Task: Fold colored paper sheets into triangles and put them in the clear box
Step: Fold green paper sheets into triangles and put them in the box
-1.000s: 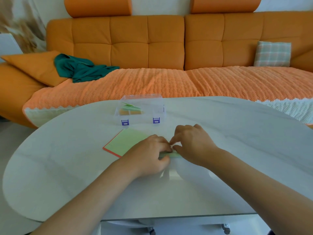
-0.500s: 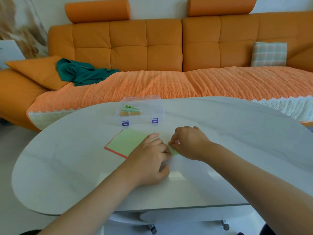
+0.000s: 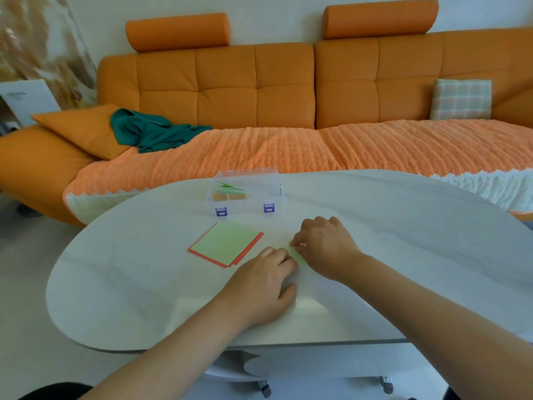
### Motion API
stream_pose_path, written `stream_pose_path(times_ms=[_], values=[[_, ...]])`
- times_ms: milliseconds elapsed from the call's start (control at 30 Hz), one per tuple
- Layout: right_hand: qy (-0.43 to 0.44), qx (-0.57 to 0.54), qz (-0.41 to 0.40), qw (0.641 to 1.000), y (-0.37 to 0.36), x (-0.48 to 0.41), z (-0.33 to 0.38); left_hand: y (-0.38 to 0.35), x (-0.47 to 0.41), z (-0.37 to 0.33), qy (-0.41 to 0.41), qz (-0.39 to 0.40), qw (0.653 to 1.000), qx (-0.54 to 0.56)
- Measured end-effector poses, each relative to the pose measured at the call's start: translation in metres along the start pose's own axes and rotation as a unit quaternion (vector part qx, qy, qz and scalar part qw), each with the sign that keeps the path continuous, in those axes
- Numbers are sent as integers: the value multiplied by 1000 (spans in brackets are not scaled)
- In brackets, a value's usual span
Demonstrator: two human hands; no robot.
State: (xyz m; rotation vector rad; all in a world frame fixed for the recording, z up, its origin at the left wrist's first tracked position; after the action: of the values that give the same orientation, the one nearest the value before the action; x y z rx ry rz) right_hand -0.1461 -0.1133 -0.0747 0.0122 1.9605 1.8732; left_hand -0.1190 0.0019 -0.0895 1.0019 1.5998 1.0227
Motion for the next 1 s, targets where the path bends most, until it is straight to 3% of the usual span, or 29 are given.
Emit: stream_pose_path(times_ms=[167, 267, 500, 1000], values=[[67, -8, -84, 994, 13, 18, 7, -4, 3, 0, 2, 11, 1000, 6], [93, 12, -92, 991, 11, 28, 10, -4, 3, 0, 3, 7, 1000, 11], [68, -29, -100, 992, 12, 57, 10, -1, 3, -3, -2, -3, 1000, 20], [50, -18, -125, 991, 14, 55, 12, 17, 19, 28, 92, -64, 993, -34]])
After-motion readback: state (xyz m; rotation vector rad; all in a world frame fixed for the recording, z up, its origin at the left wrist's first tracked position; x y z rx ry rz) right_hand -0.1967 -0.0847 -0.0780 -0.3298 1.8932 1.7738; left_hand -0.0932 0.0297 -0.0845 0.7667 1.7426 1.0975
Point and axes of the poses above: each hand's wrist, its own x-axis away from the middle knuckle, its own y-axis out of the back of the hand, z = x × y, the point moved 8 cm from there along -x, towards the middle knuckle, and after that the axes turned 6 degrees about -z, right-handed, at the moved point
